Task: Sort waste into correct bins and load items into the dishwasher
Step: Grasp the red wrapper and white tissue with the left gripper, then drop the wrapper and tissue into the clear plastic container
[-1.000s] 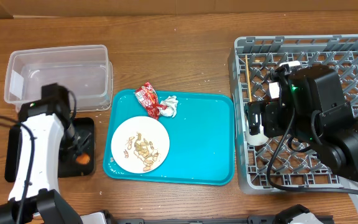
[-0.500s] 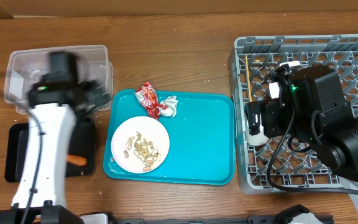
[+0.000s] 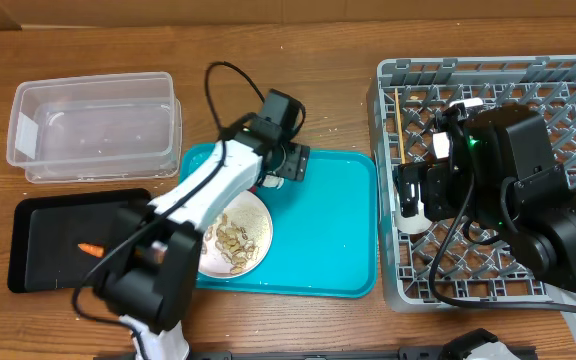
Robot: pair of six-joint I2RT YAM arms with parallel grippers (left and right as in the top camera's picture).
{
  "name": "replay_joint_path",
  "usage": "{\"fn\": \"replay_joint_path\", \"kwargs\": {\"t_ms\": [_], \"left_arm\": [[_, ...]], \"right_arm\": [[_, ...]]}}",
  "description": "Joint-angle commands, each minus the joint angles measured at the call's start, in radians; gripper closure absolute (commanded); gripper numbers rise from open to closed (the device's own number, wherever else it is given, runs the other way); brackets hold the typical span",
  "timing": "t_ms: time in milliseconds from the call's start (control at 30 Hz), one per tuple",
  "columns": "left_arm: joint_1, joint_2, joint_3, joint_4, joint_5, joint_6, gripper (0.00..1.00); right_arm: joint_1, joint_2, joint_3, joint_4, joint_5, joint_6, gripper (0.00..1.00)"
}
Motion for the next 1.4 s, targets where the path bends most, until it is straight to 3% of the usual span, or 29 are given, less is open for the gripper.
{"fn": "replay_joint_path", "kwargs": {"t_ms": [0, 67, 133, 233, 367, 567, 700, 833, 933, 1033, 1100, 1233, 1367], "left_arm": [[0.002, 0.061, 0.003, 0.014, -0.026, 0.042, 0.25], [0.002, 0.079, 0.003, 0.008, 0.012, 0.042, 0.40], [0.002, 0.077, 0.005, 0.000, 0.045, 0.045, 0.69], [0.002, 0.044, 0.032, -0.042, 0.077, 0.045, 0.95], [0.011, -0.025, 0.135, -0.173, 0.054, 0.025, 0.96], [0.088, -0.136, 0.278, -0.313, -0.129, -0.014, 0.96], [0.220, -0.187, 0.290, -0.343, -0.239, -0.088, 0.96], [0.380, -0.184, 0.289, -0.335, -0.227, -0.155, 0.96], [0.457, -0.170, 0.287, -0.294, -0.136, -0.157, 0.77], [0.477, -0.164, 0.286, -0.253, -0.129, -0.157, 0.42], [0.459, -0.166, 0.287, -0.245, -0.085, -0.156, 0.34], [0.376, -0.163, 0.276, -0.277, -0.002, -0.117, 0.32], [0.236, -0.145, 0.177, -0.258, -0.074, -0.113, 0.22]], "right_arm": [[-0.002, -0.002, 0.011, 0.005, -0.002, 0.007, 0.00], [-0.001, -0.002, 0.011, 0.005, -0.002, 0.007, 0.00], [-0.001, -0.002, 0.011, 0.005, -0.002, 0.007, 0.00], [-0.002, -0.002, 0.011, 0.005, -0.002, 0.007, 0.00], [-0.001, -0.002, 0.011, 0.005, -0.002, 0.007, 0.00], [-0.002, -0.002, 0.011, 0.005, -0.002, 0.008, 0.00], [-0.001, -0.002, 0.011, 0.005, -0.002, 0.008, 0.00], [-0.001, -0.002, 0.011, 0.005, -0.002, 0.008, 0.00], [-0.001, -0.002, 0.011, 0.005, -0.007, 0.008, 0.00], [-0.001, -0.002, 0.011, 0.005, -0.045, 0.007, 0.00], [-0.001, -0.002, 0.011, 0.000, -0.047, 0.007, 0.00], [-0.002, -0.002, 0.011, -0.017, -0.046, 0.007, 0.00], [-0.002, -0.002, 0.011, -0.017, -0.046, 0.007, 0.00]]}}
